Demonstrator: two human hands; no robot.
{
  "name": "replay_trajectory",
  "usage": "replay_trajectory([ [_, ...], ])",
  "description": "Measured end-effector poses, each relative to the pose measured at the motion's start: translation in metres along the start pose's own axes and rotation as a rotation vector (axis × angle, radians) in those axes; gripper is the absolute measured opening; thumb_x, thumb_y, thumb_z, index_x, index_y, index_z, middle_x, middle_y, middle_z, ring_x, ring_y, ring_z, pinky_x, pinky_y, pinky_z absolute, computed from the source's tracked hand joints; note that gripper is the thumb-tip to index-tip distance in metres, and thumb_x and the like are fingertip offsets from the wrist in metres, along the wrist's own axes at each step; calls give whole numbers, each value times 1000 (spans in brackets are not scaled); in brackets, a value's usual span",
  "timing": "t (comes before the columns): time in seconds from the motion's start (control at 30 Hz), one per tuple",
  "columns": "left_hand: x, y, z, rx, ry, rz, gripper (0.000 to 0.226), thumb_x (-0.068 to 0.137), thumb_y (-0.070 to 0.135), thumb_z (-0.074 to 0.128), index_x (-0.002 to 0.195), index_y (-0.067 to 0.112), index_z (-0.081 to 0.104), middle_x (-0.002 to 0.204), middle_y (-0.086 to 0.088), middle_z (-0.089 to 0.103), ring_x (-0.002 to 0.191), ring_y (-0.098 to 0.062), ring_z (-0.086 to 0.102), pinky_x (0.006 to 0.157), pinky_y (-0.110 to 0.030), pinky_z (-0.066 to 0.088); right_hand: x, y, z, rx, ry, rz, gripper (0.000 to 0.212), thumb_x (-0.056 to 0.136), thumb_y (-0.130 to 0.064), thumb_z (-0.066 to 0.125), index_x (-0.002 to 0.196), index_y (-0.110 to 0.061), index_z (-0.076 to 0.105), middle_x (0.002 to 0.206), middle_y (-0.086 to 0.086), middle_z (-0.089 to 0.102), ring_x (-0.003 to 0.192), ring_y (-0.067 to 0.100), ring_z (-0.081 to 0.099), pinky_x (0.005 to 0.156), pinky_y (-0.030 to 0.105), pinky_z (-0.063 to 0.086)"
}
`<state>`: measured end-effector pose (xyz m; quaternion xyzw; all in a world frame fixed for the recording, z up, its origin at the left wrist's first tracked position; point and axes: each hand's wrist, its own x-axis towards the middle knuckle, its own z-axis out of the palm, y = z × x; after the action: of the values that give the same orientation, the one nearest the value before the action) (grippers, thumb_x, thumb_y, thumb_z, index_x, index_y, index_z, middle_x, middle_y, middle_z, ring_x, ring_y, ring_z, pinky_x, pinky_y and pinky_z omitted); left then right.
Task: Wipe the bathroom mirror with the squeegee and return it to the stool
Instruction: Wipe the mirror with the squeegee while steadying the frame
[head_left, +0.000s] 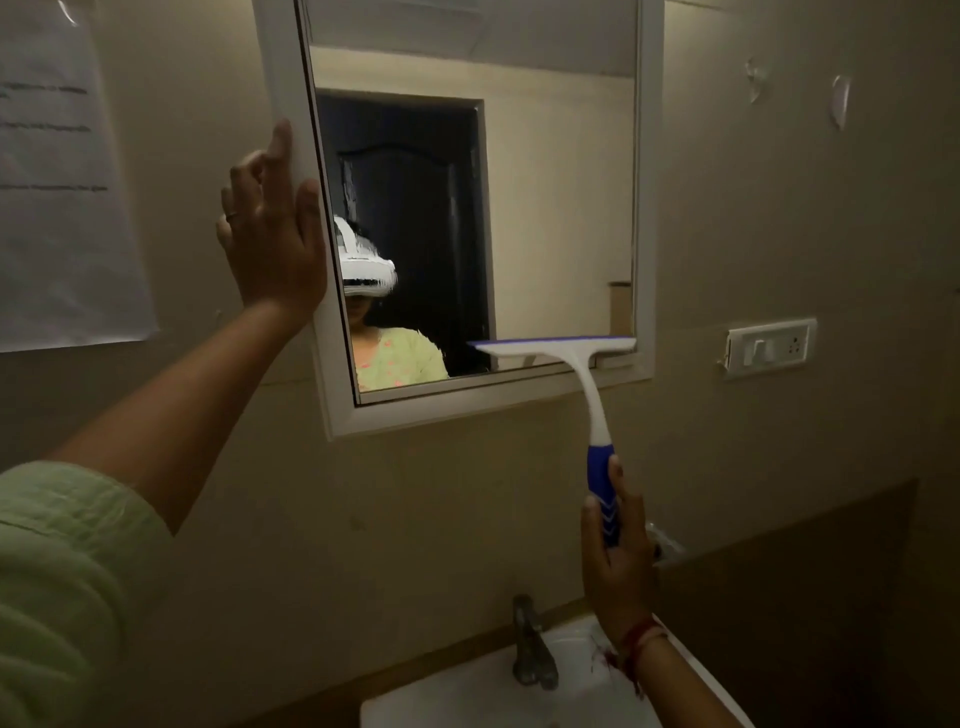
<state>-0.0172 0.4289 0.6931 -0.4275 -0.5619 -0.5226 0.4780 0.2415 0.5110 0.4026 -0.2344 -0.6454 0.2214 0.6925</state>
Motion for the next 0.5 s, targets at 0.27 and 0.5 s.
replay_trajectory([
  [0.27, 1, -1, 1, 7, 15, -6, 47, 98, 41, 27, 143, 28, 25, 133, -10, 43, 118, -23, 41, 91, -32, 32, -11, 4, -1, 26, -26, 70, 47, 92, -40, 46, 133, -51, 29, 90, -6, 58, 62, 10, 57, 55, 18, 51],
  [0.5, 1, 0, -1, 10, 7, -14, 47, 98, 40, 27, 143, 27, 25, 133, -12, 42, 118, -24, 41, 91, -33, 32, -11, -7, -11, -24, -55, 37, 48, 92, -29, 46, 133, -49, 28, 96, -8, 54, 66, 4, 57, 54, 10, 48],
])
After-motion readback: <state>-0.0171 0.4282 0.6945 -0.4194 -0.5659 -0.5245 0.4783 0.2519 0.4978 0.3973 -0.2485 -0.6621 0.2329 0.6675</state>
